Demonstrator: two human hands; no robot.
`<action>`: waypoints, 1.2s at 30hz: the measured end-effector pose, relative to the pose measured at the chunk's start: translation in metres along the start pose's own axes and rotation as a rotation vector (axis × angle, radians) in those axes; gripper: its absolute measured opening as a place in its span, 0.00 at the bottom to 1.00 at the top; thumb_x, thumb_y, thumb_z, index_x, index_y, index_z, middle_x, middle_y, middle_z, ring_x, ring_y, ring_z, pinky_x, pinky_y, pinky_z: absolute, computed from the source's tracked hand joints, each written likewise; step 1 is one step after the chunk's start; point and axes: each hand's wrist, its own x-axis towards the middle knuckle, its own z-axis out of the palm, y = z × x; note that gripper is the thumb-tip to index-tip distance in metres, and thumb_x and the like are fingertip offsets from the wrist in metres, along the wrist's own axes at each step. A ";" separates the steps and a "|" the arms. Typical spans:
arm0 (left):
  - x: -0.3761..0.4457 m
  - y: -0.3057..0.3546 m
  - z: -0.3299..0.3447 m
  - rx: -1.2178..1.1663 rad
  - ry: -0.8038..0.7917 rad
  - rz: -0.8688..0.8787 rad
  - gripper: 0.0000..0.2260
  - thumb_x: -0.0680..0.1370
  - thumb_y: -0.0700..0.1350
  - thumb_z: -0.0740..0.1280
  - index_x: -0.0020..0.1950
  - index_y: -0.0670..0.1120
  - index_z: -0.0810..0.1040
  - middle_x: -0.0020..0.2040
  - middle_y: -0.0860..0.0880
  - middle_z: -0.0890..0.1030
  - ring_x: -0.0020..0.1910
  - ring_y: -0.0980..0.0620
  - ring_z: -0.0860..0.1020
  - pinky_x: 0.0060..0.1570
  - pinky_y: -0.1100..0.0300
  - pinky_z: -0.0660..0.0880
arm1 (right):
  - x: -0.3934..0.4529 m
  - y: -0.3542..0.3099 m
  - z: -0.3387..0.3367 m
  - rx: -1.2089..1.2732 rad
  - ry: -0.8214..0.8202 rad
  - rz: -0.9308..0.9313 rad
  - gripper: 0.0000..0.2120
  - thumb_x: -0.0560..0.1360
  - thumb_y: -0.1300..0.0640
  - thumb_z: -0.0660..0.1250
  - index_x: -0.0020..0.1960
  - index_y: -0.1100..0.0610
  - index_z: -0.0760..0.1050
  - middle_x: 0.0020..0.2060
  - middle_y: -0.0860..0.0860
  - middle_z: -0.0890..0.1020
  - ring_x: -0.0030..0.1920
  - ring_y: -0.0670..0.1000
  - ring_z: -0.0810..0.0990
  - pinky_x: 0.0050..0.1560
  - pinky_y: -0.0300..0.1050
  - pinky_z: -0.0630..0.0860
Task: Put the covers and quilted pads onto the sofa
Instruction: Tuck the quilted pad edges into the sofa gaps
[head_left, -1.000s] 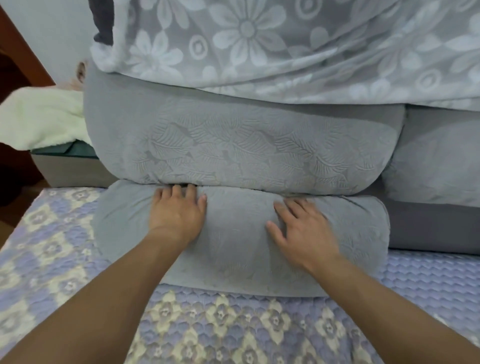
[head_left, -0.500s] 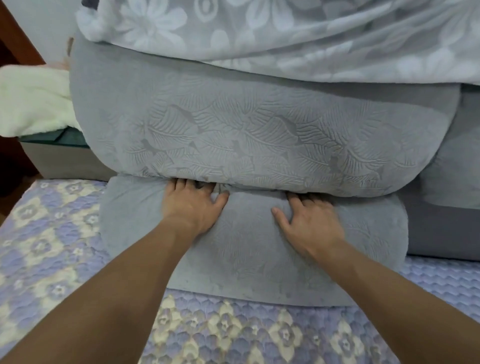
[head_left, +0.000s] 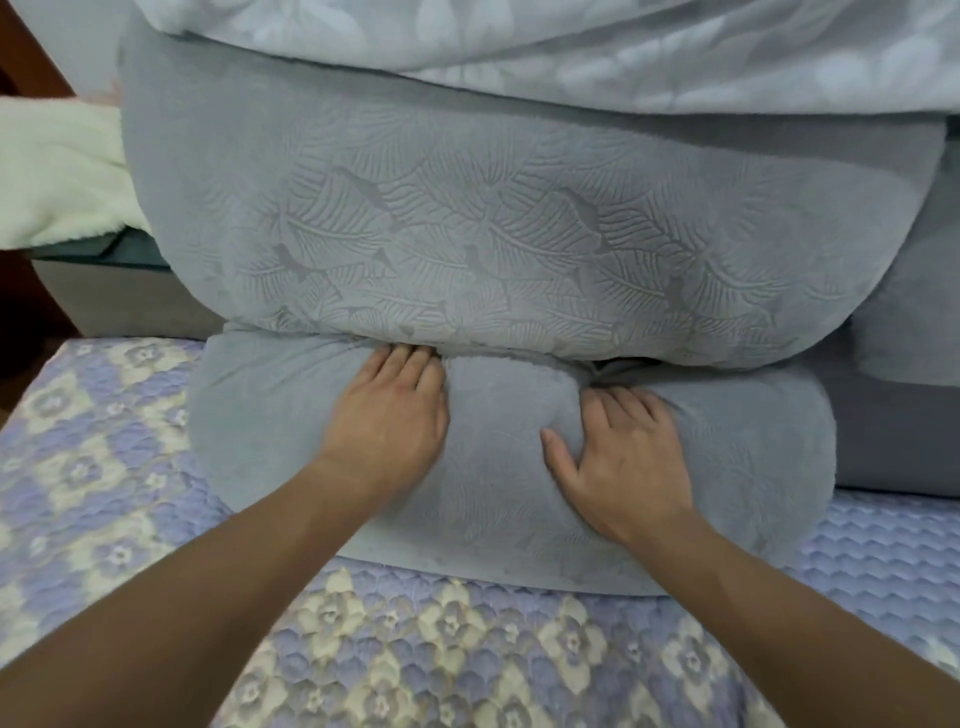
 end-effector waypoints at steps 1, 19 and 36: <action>0.004 -0.003 -0.005 -0.026 0.012 0.042 0.17 0.79 0.49 0.54 0.58 0.42 0.76 0.56 0.41 0.81 0.58 0.39 0.76 0.64 0.46 0.70 | -0.001 0.000 -0.002 0.004 -0.002 -0.001 0.26 0.78 0.39 0.59 0.56 0.62 0.78 0.49 0.57 0.83 0.55 0.58 0.78 0.65 0.54 0.68; 0.065 0.046 -0.011 -0.148 -0.349 -0.260 0.28 0.79 0.62 0.47 0.60 0.50 0.82 0.62 0.46 0.82 0.64 0.45 0.75 0.66 0.44 0.60 | 0.045 -0.025 -0.001 -0.064 -0.094 0.020 0.20 0.77 0.46 0.52 0.56 0.54 0.78 0.47 0.55 0.83 0.48 0.58 0.79 0.52 0.54 0.68; -0.034 0.040 -0.031 -0.134 -0.187 -0.047 0.30 0.79 0.69 0.48 0.73 0.52 0.65 0.59 0.47 0.81 0.61 0.46 0.76 0.67 0.49 0.64 | -0.036 -0.030 -0.005 0.010 0.158 -0.039 0.22 0.78 0.47 0.59 0.63 0.60 0.77 0.56 0.55 0.81 0.59 0.57 0.77 0.60 0.55 0.68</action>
